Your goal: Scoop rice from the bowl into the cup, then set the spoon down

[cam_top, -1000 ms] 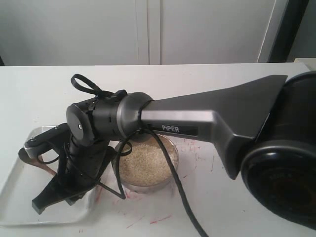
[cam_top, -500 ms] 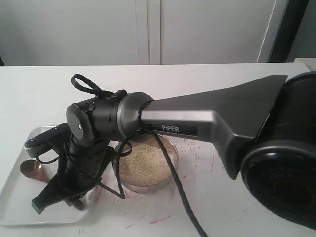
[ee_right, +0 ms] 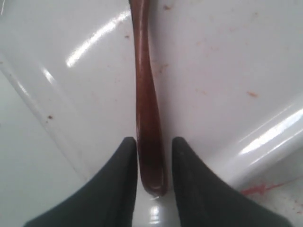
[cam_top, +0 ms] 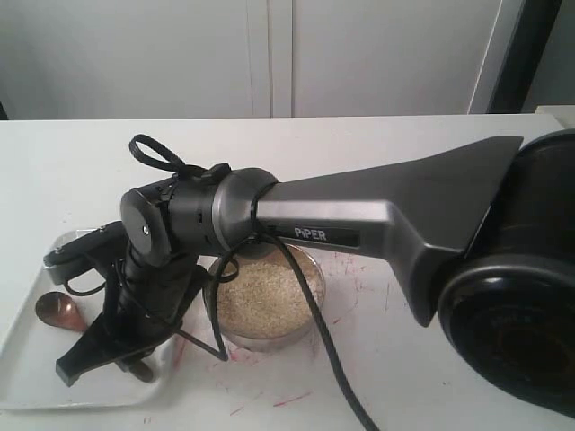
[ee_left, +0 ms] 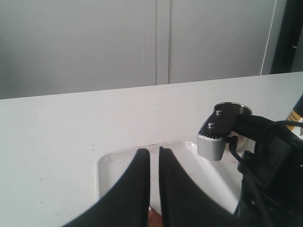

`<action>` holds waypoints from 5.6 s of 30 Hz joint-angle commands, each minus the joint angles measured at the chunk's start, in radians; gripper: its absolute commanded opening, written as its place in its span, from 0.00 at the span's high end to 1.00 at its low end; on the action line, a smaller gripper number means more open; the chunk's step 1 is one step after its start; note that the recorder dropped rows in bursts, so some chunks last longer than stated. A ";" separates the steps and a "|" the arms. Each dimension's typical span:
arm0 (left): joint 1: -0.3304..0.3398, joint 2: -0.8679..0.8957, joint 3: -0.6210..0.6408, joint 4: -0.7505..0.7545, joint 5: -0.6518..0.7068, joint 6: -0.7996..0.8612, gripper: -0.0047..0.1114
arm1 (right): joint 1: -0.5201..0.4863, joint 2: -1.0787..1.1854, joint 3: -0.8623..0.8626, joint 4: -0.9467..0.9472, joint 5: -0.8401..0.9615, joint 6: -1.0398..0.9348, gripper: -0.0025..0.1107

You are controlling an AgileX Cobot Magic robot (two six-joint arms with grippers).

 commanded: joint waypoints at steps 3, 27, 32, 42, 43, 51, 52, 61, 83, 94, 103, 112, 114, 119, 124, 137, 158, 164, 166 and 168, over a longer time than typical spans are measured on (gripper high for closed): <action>-0.007 -0.004 -0.003 -0.004 -0.005 -0.002 0.84 | 0.001 -0.037 -0.003 0.003 -0.093 0.000 0.76; -0.007 -0.004 -0.003 -0.004 -0.005 -0.002 0.84 | -0.048 -0.483 -0.001 -0.137 -0.222 0.000 0.98; -0.007 -0.004 -0.003 -0.004 -0.005 -0.002 0.84 | -0.048 -0.581 0.014 -0.214 -0.146 0.000 0.98; -0.007 -0.004 -0.003 -0.004 -0.005 -0.002 0.84 | -0.048 -0.830 0.177 -0.226 -0.146 0.000 0.98; -0.007 -0.004 -0.003 -0.004 -0.005 -0.002 0.84 | -0.048 -0.858 0.202 -0.227 -0.146 0.000 0.98; -0.007 -0.004 -0.003 -0.004 -0.005 -0.002 0.84 | -0.048 -1.083 0.409 -0.257 -0.150 0.000 0.98; -0.007 -0.004 -0.003 -0.004 -0.005 -0.002 0.84 | -0.048 -1.115 0.437 -0.257 -0.150 0.000 0.98; -0.007 -0.004 -0.003 -0.004 -0.005 -0.002 0.84 | -0.048 -1.414 0.742 -0.257 -0.260 0.045 0.98; -0.007 -0.004 -0.003 -0.004 -0.005 -0.002 0.84 | -0.048 -1.866 1.397 -0.221 -0.677 0.194 0.98; -0.007 -0.004 -0.003 -0.004 -0.005 -0.002 0.84 | -0.048 -1.875 1.572 -0.221 -0.809 0.318 0.98; -0.007 -0.004 -0.003 -0.004 -0.005 -0.002 0.84 | -0.048 -1.875 1.661 -0.224 -0.993 0.306 0.98; -0.007 -0.004 -0.003 -0.004 -0.005 -0.002 0.84 | -0.048 -1.875 1.661 -0.226 -0.899 0.237 0.98; -0.007 -0.004 -0.003 -0.004 -0.005 -0.002 0.84 | -0.048 -1.875 1.661 -0.226 -0.867 0.228 0.98; -0.007 -0.004 -0.003 -0.004 -0.005 -0.002 0.84 | -0.048 -1.875 1.661 -0.224 -0.836 0.231 0.98; -0.007 -0.004 -0.003 -0.004 -0.005 -0.002 0.84 | -0.050 -1.924 1.661 -0.224 -0.817 0.231 0.98; -0.007 -0.004 -0.003 -0.004 -0.005 -0.002 0.84 | -0.228 -2.184 1.661 -0.224 -0.821 0.231 0.98; -0.007 -0.004 -0.003 -0.004 -0.005 -0.002 0.84 | -0.775 -2.214 1.661 -0.340 -0.591 0.231 0.98; -0.007 -0.004 -0.003 -0.004 -0.005 -0.002 0.84 | -0.881 -2.214 1.661 -0.373 -0.554 0.231 0.98; -0.007 -0.004 -0.003 -0.004 -0.005 -0.002 0.84 | -0.913 -2.214 1.661 -0.373 -0.541 0.231 0.98; -0.007 -0.004 -0.003 -0.004 -0.005 -0.002 0.84 | -0.943 -2.214 1.661 -0.373 -0.519 0.231 0.98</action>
